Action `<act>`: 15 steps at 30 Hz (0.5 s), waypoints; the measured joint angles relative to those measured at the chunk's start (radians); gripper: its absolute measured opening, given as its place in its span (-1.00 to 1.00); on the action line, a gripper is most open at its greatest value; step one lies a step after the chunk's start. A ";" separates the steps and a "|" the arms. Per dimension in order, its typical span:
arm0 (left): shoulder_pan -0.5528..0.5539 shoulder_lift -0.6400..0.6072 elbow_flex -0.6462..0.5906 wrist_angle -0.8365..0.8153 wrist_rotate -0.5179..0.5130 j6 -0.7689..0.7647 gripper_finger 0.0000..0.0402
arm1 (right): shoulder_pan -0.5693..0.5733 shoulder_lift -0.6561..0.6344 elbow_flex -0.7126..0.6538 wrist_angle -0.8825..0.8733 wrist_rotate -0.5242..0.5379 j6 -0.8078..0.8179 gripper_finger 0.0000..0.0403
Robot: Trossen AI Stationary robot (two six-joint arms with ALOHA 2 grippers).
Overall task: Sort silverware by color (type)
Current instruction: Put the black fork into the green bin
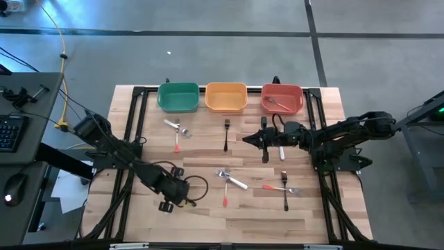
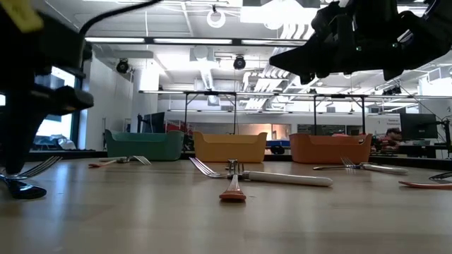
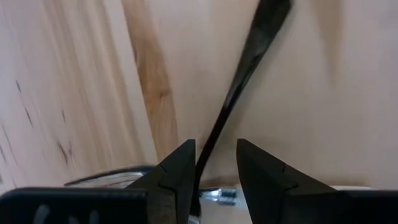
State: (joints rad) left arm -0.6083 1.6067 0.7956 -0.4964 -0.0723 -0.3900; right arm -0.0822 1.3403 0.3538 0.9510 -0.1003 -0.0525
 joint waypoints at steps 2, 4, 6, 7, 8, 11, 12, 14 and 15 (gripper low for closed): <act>0.000 0.016 0.003 -0.012 0.000 -0.002 -0.47 | 0.000 0.000 0.000 0.003 0.000 0.000 -1.00; 0.000 0.028 0.005 -0.027 -0.003 -0.020 -0.50 | 0.000 0.000 0.000 0.004 0.000 0.000 -1.00; 0.004 0.034 0.005 -0.036 -0.002 -0.028 -0.53 | 0.000 0.000 0.000 0.004 0.000 0.000 -1.00; 0.006 0.034 0.005 -0.038 0.000 -0.029 -0.55 | 0.000 0.000 0.000 0.004 0.000 0.001 -1.00; 0.008 0.034 0.005 -0.039 0.001 -0.028 -0.57 | 0.000 0.000 0.000 0.005 0.000 0.004 -1.00; 0.020 0.035 0.003 -0.041 0.009 -0.011 -0.67 | 0.000 0.000 0.000 0.014 0.000 0.027 -1.00; 0.024 0.035 0.003 -0.040 0.011 0.004 -0.72 | 0.000 0.000 0.000 0.016 0.000 0.028 -1.00; 0.031 0.035 0.003 -0.028 0.012 0.047 -0.82 | 0.000 0.000 0.000 0.016 0.000 0.027 -1.00; 0.037 0.035 0.002 -0.025 0.017 0.072 -0.88 | 0.000 0.000 0.000 0.016 0.000 0.027 -1.00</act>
State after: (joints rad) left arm -0.5713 1.6421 0.7979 -0.5217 -0.0556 -0.3179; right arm -0.0822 1.3403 0.3538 0.9672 -0.1001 -0.0250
